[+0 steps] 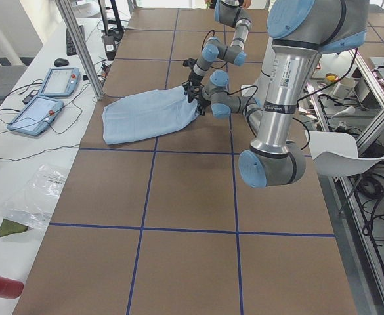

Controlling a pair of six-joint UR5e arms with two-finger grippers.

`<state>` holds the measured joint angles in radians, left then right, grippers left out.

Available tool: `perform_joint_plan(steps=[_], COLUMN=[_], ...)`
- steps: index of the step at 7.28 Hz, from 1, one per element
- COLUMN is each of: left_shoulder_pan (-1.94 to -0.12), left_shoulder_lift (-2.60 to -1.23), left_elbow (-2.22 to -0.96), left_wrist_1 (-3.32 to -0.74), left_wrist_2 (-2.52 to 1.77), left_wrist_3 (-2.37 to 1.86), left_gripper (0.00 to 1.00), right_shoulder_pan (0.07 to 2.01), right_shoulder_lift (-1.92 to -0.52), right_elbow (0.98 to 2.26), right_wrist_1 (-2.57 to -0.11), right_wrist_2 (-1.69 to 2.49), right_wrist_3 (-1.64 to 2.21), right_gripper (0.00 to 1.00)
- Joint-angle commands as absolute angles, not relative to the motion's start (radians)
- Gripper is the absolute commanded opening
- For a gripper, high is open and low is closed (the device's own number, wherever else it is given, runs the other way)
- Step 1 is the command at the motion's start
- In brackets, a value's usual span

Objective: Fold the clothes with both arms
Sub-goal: 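Lift the near edge with both grippers and fold it toward the collar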

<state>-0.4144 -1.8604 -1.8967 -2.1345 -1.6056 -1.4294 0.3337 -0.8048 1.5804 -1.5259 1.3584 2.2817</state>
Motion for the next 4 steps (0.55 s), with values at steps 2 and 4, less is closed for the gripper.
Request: perform_joint_plan(steps=[2,4], left_shoulder_pan=[-0.338,-0.260], left_shoulder_lift=[-1.914,-1.916], left_elbow=[-1.966,-2.031], left_wrist_1=[-2.132,-2.117], left_wrist_2=[-1.602,-1.597], left_wrist_3=[-1.540,-1.591], left_gripper=[0.00,0.00], right_shoulder_pan=[0.199,0.132], right_shoulder_lift=[-0.998,-0.999], right_elbow=[1.990,2.078], right_wrist_1=[-1.699,-1.790], right_wrist_2=[1.272,1.235], right_wrist_3=[2.278,2.289], right_gripper=[0.00,0.00])
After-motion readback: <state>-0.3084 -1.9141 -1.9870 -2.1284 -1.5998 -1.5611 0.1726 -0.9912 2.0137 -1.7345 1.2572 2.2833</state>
